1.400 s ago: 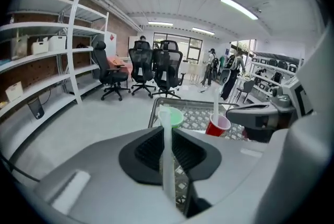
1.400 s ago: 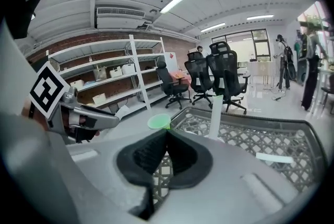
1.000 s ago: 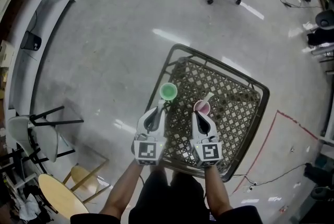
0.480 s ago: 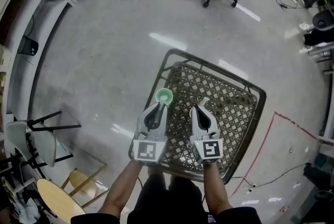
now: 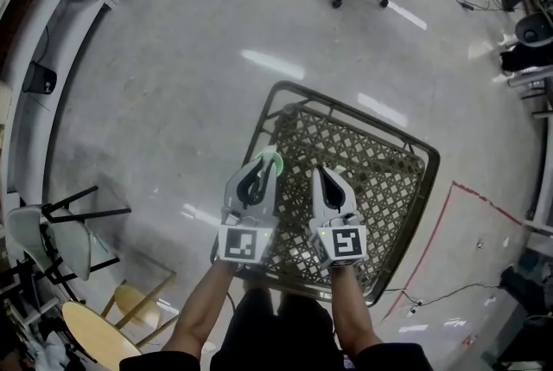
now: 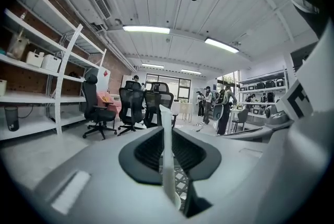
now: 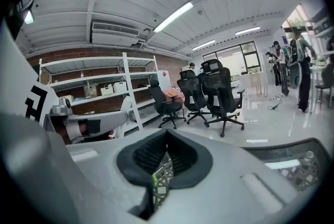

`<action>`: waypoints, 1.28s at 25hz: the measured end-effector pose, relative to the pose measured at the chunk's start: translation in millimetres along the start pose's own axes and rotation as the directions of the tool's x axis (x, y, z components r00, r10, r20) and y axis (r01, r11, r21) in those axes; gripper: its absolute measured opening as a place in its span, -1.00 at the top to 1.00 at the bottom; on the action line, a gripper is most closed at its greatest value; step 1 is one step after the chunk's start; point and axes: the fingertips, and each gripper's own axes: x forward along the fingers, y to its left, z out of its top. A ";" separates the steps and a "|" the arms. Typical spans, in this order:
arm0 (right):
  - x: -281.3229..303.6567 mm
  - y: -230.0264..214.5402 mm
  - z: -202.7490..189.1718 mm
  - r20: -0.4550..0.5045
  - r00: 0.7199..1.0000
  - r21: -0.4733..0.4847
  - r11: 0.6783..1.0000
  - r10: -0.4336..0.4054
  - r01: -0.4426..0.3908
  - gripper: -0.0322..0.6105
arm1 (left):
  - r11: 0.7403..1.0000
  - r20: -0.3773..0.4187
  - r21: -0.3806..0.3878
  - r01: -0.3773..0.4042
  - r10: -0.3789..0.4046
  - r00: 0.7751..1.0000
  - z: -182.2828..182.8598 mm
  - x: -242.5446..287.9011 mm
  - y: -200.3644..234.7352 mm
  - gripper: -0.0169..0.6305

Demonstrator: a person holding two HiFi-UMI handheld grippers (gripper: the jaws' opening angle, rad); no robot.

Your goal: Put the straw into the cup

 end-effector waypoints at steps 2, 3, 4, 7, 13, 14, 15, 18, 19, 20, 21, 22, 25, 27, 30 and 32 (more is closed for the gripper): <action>3.8 1.3 0.3 0.009 1.000 0.002 1.000 0.011 -0.011 0.89 | 1.000 0.003 -0.013 -0.002 0.002 1.000 0.6 4.0 3.1 0.79; 5.4 0.9 -1.6 0.013 1.000 -0.002 1.000 0.016 -0.016 0.89 | 1.000 0.004 -0.019 -0.003 0.003 1.000 0.3 6.1 4.3 0.79; 6.8 -0.2 -3.6 0.016 1.000 -0.005 1.000 0.019 -0.019 0.89 | 1.000 0.005 -0.025 -0.004 0.004 1.000 -0.4 8.1 5.1 0.79; 11.7 -3.5 -4.0 0.018 1.000 0.017 1.000 0.009 -0.009 0.89 | 0.999 0.006 -0.037 -0.006 0.006 1.000 -4.1 13.7 6.9 0.79; 24.3 -3.2 -3.2 0.011 1.000 0.013 1.000 0.015 -0.015 0.89 | 0.998 0.006 -0.055 -0.006 0.006 1.000 -7.1 26.1 14.6 0.79; 25.9 -4.4 -2.7 0.012 1.000 0.015 1.000 0.012 -0.012 0.89 | 0.998 0.007 -0.058 -0.006 0.007 1.000 -7.6 28.3 15.3 0.79; 27.7 -5.2 -1.2 0.013 1.000 0.020 1.000 0.011 -0.011 0.89 | 0.998 0.008 -0.059 -0.006 0.007 1.000 -8.2 30.5 15.8 0.79; 31.7 -6.2 -5.7 0.009 1.000 0.022 1.000 0.020 -0.020 0.89 | 0.998 0.003 -0.056 -0.007 0.008 1.000 -12.7 36.1 17.2 0.79; 32.8 -6.7 -9.4 0.005 1.000 0.026 0.999 0.021 -0.021 0.89 | 0.998 -0.001 -0.055 -0.009 0.009 1.000 -15.3 37.5 17.7 0.79; 34.2 -7.8 -11.8 0.001 1.000 0.033 0.999 0.016 -0.016 0.89 | 0.998 -0.004 -0.055 -0.011 0.011 1.000 -18.0 38.7 18.5 0.79; 35.9 -8.6 -12.9 -0.002 1.000 0.038 0.999 0.012 -0.012 0.89 | 0.998 -0.007 -0.055 -0.014 0.014 1.000 -20.8 39.8 19.4 0.79; 37.9 -8.7 -13.0 -0.003 1.000 0.038 0.999 0.013 -0.013 0.89 | 0.998 -0.011 -0.057 -0.018 0.017 1.000 -23.8 40.6 20.3 0.79; 43.4 -7.2 -10.7 -0.006 1.000 0.035 0.999 0.020 -0.020 0.89 | 0.998 -0.031 -0.058 -0.028 0.026 0.999 -33.5 41.6 22.9 0.79; 45.5 -6.1 -9.5 -0.009 1.000 0.031 0.999 0.029 -0.028 0.89 | 0.998 -0.041 -0.055 -0.030 0.028 0.999 -39.3 41.9 23.9 0.79; 45.3 -11.3 -16.3 -0.020 1.000 0.036 0.999 0.015 -0.014 0.89 | 0.999 -0.052 -0.045 -0.031 0.029 0.998 -48.2 43.8 23.3 0.79; 45.7 -15.6 -19.2 -0.031 1.000 0.045 0.999 0.000 0.002 0.89 | 0.999 -0.051 -0.042 -0.033 0.031 0.998 -53.0 45.4 21.9 0.79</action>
